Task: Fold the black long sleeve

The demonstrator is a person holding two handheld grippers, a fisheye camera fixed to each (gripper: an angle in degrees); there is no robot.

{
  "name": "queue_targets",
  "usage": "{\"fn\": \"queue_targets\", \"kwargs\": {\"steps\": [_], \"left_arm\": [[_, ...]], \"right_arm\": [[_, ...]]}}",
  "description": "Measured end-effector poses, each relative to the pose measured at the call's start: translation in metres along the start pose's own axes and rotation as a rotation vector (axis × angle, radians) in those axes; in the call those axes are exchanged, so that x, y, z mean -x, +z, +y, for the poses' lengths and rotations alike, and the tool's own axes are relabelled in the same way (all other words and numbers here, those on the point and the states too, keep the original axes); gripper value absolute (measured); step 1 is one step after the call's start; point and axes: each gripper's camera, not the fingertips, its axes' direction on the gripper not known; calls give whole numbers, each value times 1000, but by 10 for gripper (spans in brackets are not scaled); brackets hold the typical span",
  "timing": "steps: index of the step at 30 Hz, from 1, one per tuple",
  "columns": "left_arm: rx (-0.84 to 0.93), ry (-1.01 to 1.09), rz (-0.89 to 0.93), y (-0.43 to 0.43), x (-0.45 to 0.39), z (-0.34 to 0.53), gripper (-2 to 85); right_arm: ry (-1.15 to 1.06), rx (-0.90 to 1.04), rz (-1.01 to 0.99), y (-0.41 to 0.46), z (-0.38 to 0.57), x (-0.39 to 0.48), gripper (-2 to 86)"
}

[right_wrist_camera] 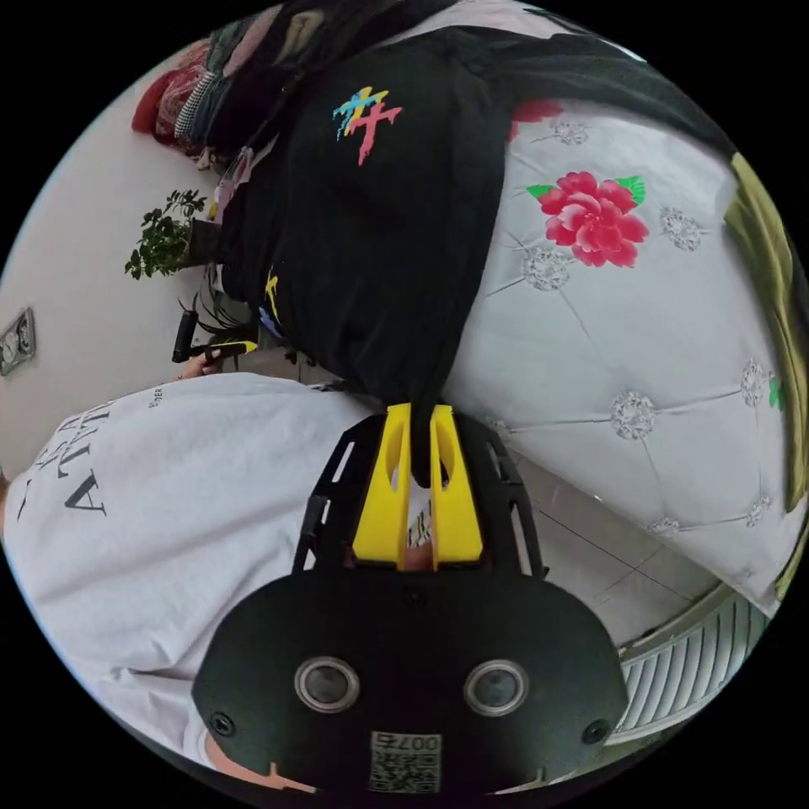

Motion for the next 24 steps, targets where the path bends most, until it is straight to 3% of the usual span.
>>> {"fn": "queue_targets", "kwargs": {"steps": [2,7,10,15,17,20,24], "left_arm": [[-90,-24,17,-10,2,12,-5],[-458,-222,89,-48,28,48,60],[-564,-318,103,-56,43,49,93],[-679,-448,115,-64,59,32,109],[-664,-491,140,-65,64,23,90],[-611,-488,123,-72,68,10,33],[-788,-428,9,-129,71,36,8]], "right_arm": [[5,-13,95,-4,2,8,21],[-13,-284,249,-36,5,44,24],[-51,-385,277,-32,-14,71,24],[-101,-273,332,23,-69,109,24],[-94,-182,358,45,-81,111,24],[-48,-201,384,53,-78,109,22],[58,-174,293,42,-74,97,17]]}}
